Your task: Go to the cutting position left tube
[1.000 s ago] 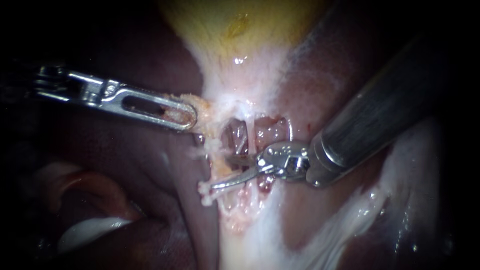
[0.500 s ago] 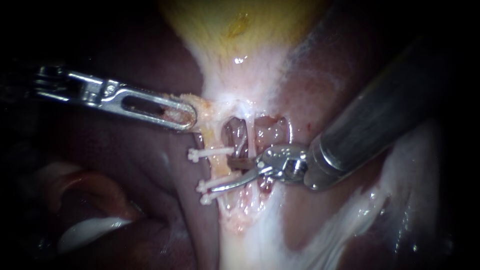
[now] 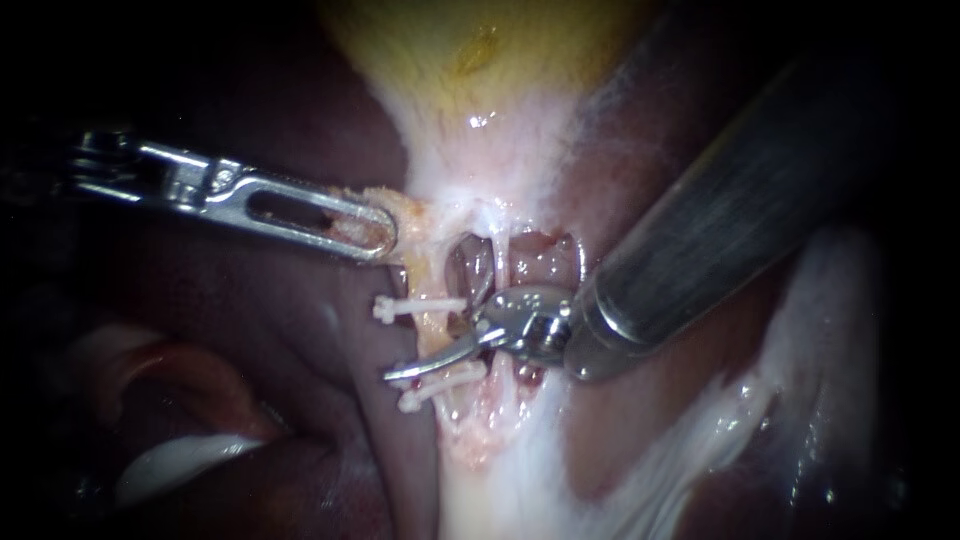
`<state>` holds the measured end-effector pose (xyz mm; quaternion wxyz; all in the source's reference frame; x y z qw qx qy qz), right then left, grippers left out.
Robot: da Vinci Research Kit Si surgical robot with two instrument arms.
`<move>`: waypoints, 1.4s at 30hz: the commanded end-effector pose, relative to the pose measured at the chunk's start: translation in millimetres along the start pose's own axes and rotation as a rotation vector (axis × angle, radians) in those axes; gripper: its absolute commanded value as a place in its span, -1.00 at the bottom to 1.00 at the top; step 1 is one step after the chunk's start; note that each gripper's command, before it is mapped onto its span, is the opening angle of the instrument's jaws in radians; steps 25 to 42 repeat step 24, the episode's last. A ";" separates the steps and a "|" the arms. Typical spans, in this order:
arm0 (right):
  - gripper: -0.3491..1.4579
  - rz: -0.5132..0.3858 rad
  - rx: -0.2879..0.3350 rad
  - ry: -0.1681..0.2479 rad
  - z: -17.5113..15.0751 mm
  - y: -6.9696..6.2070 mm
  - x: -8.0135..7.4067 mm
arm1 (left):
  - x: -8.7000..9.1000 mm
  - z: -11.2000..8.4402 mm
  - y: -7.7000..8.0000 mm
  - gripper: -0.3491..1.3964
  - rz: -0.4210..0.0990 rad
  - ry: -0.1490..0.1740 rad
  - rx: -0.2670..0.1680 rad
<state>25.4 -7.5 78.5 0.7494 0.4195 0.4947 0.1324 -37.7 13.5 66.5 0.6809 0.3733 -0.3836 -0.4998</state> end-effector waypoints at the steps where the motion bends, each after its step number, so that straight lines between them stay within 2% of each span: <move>1: 0.79 -0.002 -0.004 -0.001 0.2 0.0 -0.1 | 0.0 0.0 0.0 -1.00 0.000 0.000 0.000; 10: 0.79 -0.004 -0.027 0.014 0.8 0.3 0.0 | 0.0 0.0 0.0 -1.00 0.000 0.000 0.000; 42: 0.79 -0.004 -0.030 0.015 0.7 0.4 -0.1 | 0.0 0.0 0.0 -1.00 0.000 0.000 0.000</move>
